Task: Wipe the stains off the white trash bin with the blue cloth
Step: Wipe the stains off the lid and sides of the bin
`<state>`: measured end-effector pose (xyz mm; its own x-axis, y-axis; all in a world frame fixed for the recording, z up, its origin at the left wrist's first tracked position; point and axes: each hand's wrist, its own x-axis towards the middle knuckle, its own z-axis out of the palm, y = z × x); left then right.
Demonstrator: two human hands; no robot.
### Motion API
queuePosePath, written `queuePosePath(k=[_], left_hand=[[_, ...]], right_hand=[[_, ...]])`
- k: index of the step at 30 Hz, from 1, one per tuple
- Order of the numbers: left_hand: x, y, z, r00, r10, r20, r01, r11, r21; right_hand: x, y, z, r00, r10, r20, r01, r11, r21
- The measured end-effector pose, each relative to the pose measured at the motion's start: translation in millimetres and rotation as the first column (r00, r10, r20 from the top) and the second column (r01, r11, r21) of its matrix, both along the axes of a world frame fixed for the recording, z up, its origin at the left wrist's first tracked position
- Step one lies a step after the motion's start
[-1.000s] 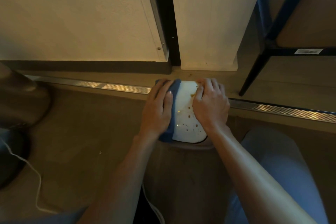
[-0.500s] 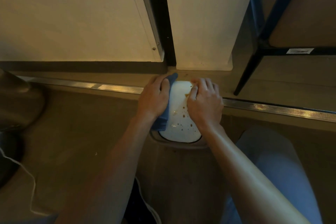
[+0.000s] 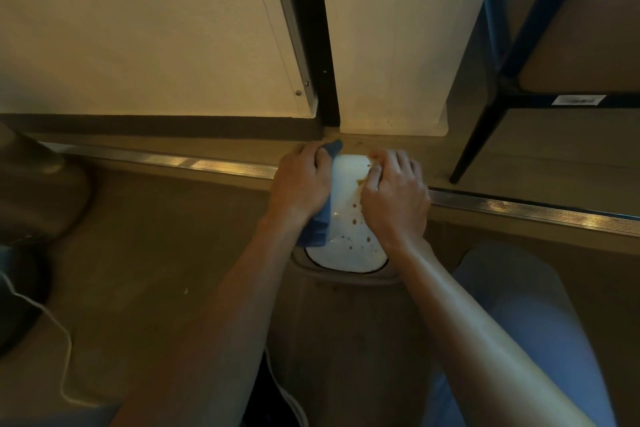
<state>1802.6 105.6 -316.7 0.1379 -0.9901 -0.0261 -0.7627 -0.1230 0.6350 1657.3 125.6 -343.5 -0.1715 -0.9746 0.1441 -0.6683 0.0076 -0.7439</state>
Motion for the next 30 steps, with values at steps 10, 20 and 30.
queuePosePath(k=[10,20,30], left_hand=[[2.0,44.2,-13.5,0.985,-0.123,0.123,0.149,0.962,-0.231],[-13.7,23.6,-9.5,0.952,-0.111,0.284,0.16,0.975,-0.157],[2.1,-4.7,-1.7,0.999,-0.022,-0.037,0.022,1.0,0.007]], right_hand=[[-0.8,1.4,-0.3,1.0,0.002,0.006,-0.002,1.0,-0.014],[0.4,1.3,1.2,1.0,-0.01,0.003,0.01,1.0,-0.009],[0.1,1.9,3.4,1.0,0.008,0.003,-0.008,1.0,0.014]])
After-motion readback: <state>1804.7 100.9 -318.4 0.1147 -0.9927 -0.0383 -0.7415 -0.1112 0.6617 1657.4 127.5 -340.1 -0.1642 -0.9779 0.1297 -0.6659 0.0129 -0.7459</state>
